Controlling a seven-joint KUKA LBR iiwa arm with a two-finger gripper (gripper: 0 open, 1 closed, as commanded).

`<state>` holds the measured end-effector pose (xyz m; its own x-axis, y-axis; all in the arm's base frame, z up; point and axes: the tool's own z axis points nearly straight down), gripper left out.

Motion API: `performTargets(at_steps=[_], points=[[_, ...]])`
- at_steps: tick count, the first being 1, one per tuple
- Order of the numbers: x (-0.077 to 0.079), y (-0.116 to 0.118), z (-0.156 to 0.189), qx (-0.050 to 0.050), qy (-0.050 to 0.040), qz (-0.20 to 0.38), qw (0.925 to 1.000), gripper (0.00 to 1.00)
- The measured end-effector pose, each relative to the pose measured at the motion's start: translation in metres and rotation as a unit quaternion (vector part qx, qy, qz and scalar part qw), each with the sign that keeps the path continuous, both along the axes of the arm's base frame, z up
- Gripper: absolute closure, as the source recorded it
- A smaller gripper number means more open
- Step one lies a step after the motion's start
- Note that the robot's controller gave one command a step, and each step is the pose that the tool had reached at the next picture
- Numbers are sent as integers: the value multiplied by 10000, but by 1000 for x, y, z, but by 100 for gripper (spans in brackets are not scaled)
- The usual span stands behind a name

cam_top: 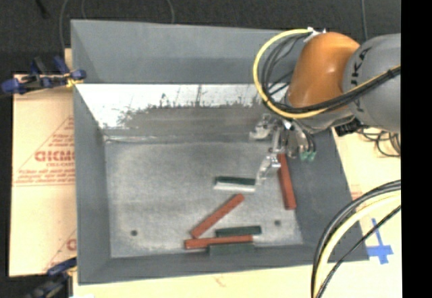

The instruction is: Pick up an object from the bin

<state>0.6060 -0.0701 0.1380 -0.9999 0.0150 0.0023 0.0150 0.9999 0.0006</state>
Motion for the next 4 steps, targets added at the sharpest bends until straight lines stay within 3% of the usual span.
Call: performTargets(at_steps=[1,2,3,4], points=[[1,30,4,6,-28,-61,10000,0],[11,28,-56,8,-41,-449,9990,0],[11,27,-54,-11,-59,-478,9988,100],[11,27,-54,-11,-59,-476,9988,100]])
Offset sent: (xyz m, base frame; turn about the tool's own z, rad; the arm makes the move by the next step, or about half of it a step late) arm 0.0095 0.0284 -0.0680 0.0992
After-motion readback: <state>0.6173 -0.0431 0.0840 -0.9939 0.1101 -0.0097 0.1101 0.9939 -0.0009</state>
